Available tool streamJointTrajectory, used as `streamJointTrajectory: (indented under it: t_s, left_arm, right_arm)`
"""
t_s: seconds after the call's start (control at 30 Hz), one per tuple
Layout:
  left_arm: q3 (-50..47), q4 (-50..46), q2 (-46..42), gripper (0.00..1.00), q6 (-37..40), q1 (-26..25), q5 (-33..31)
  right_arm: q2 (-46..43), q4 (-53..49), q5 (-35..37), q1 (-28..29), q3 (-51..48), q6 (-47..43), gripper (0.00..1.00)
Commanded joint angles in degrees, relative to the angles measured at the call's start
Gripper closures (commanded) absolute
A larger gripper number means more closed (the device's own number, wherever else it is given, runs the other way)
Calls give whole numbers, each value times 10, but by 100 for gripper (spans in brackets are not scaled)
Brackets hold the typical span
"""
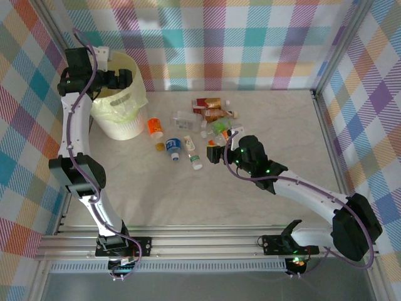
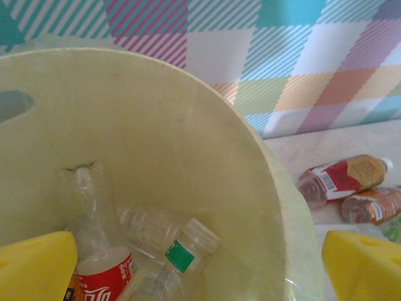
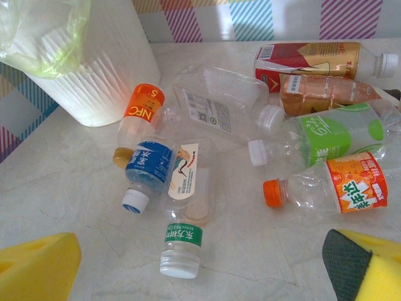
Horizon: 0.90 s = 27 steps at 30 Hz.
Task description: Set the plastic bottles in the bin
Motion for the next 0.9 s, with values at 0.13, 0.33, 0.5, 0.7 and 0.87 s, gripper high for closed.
streamJointTrajectory:
  t_s: [0.13, 0.33, 0.5, 0.7, 0.87]
  left_arm:
    - [-53, 96, -83, 0, -96, -33, -84]
    - [-120, 122, -142, 0, -183, -91, -195]
    - [-176, 116, -196, 0, -237, -163, -295]
    - [-295, 147, -268, 0, -284, -270, -390]
    - [-393, 171, -300, 0, -319, -338, -416]
  right_arm:
    - [-5, -3, -2, 1, 14, 14, 0]
    - [-16, 0, 10, 1, 3, 23, 0]
    - [-20, -15, 29, 1, 4, 19, 0]
    - [-17, -53, 51, 0, 20, 41, 0]
    - [-16, -35, 64, 0, 9, 40, 0]
